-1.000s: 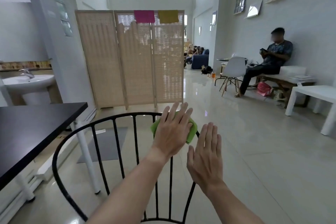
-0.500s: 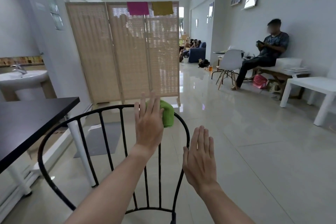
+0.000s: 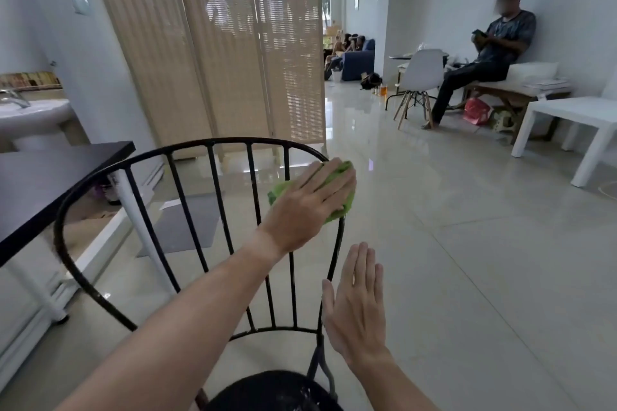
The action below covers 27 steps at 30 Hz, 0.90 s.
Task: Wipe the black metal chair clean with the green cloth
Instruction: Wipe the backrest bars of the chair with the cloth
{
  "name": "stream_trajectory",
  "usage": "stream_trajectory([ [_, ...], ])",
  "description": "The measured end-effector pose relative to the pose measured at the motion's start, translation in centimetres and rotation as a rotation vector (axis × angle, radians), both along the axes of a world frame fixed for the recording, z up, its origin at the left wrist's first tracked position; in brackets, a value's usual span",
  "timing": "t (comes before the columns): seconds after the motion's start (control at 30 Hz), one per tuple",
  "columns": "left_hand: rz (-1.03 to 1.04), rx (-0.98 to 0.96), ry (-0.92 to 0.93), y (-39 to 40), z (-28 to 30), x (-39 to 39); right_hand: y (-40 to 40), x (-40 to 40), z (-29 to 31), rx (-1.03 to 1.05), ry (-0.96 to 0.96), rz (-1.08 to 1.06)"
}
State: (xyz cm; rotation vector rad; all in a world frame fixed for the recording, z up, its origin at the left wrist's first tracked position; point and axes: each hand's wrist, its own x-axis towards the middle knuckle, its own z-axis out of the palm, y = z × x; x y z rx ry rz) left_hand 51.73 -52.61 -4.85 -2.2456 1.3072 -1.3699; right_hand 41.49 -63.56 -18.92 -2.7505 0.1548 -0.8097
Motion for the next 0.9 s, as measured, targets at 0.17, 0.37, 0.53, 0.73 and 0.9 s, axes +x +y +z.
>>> stream_trajectory([
  [0.17,-0.112,0.435,-0.075,-0.1,-4.5,-0.7,1.9,-1.3,-2.0,-0.014,0.030,0.038],
  [0.37,0.235,0.049,-0.161,-1.5,2.7,1.5,3.1,-0.6,-3.3,0.035,0.062,-0.004],
  [0.53,0.189,-0.026,-0.023,-0.9,3.6,2.4,3.7,-0.8,-5.6,0.018,0.067,-0.011],
  [0.73,0.088,0.006,-0.098,-1.1,0.2,1.2,3.6,-1.0,-8.4,0.002,0.138,0.034],
  [0.9,0.004,0.249,-0.126,-1.1,-1.3,1.0,4.0,-0.5,-9.0,0.113,0.148,0.033],
])
